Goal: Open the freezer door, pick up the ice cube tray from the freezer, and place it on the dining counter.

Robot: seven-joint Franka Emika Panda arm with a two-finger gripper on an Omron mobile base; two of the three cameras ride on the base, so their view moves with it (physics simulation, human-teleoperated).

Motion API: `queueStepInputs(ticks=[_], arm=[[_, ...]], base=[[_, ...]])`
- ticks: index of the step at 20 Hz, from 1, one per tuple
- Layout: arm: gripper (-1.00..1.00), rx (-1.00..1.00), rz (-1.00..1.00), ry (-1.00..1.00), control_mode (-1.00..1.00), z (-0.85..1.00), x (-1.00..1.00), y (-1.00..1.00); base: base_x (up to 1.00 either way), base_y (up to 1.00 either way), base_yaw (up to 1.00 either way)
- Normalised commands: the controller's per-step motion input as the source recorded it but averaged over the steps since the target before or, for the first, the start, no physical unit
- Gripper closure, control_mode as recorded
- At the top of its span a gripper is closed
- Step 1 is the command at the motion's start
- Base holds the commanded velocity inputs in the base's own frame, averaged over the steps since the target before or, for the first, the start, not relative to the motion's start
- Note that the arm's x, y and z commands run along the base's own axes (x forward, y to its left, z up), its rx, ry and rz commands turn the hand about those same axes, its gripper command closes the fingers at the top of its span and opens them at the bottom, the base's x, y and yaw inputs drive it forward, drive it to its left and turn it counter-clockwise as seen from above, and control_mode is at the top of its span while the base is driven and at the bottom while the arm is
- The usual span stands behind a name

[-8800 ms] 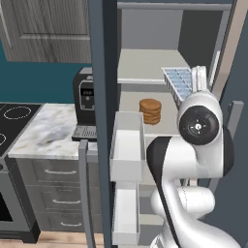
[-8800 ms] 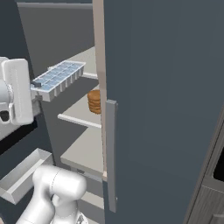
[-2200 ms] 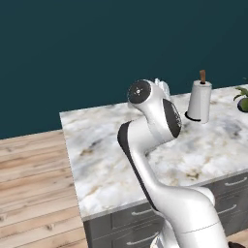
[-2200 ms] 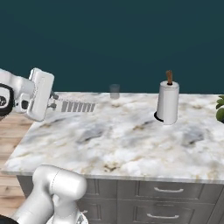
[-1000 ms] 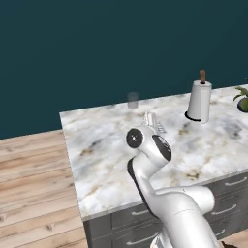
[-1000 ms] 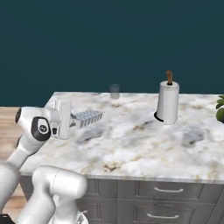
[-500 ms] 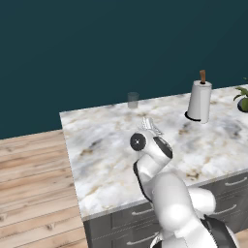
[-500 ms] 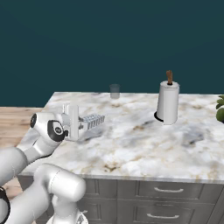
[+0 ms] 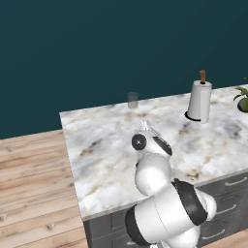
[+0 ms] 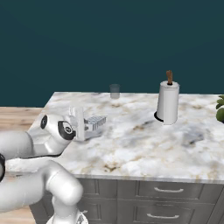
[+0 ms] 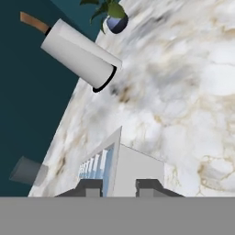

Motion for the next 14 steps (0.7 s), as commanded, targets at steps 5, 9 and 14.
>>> queueStepInputs(ticks=[5,9,14], arm=[[1.00,0.01,0.00,0.00,-1.00,-0.43,0.28,0.00],[1.00,0.01,0.00,0.00,-1.00,-0.38,0.22,0.00],[1.00,0.00,0.00,0.00,-1.00,-0.10,0.05,0.00]], base=[[0.00,0.00,0.00],[0.00,0.00,0.00],[0.00,0.00,0.00]])
